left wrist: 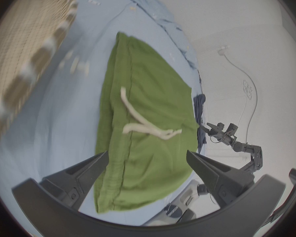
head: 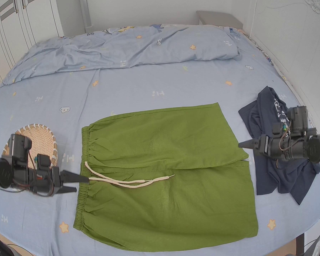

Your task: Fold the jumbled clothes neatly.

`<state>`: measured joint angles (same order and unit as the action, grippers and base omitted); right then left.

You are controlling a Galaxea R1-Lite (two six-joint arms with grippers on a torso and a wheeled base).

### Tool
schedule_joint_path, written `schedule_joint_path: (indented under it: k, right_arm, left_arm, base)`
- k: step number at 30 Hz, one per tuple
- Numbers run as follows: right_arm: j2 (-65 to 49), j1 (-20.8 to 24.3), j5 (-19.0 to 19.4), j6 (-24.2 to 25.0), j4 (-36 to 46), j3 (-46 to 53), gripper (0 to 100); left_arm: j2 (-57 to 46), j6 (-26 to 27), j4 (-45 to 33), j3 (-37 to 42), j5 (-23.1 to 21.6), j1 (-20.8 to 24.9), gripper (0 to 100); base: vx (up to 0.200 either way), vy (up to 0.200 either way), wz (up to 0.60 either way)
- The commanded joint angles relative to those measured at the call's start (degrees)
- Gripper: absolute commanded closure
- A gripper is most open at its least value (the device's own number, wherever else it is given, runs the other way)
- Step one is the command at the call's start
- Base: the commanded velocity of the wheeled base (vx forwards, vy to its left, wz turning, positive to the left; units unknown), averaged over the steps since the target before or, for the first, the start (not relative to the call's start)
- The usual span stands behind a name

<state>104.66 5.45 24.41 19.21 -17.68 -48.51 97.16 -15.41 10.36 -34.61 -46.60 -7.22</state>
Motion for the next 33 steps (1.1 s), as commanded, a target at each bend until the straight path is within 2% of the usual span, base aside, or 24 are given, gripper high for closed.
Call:
schedule_joint_path:
  k: [1, 8, 15, 25, 33]
  right_arm:
    - [-18.79, 2.20, -0.06, 1.35, -10.36, 29.70, 0]
    - [-19.05, 2.11, 0.03, 1.62, -10.36, 28.91, 0]
    - [-18.79, 2.20, 0.03, 1.62, -10.36, 28.82, 0]
    - [-18.70, 2.29, 0.03, 1.62, -10.36, 28.99, 0]
    - [-18.79, 2.37, 0.03, 1.62, -10.36, 29.17, 0]
  left_arm:
    - [-6.81, 7.59, 9.76, 30.21, -1.65, -0.69, 0]
    - [3.21, 11.45, 20.05, 31.80, -0.59, -4.65, 0]
    - [8.22, 17.43, 23.48, 33.29, 0.64, -6.41, 0]
    - [7.78, 16.82, 24.09, 32.24, 0.20, -5.70, 0]
    - [8.13, 13.91, 24.09, 29.25, -0.07, -3.95, 0]
  base:
    - [0.000, 0.000, 0.00]
    - [0.000, 0.000, 0.00]
    - [0.000, 0.000, 0.00]
    - [0.000, 0.000, 0.00]
    - [0.000, 0.000, 0.00]
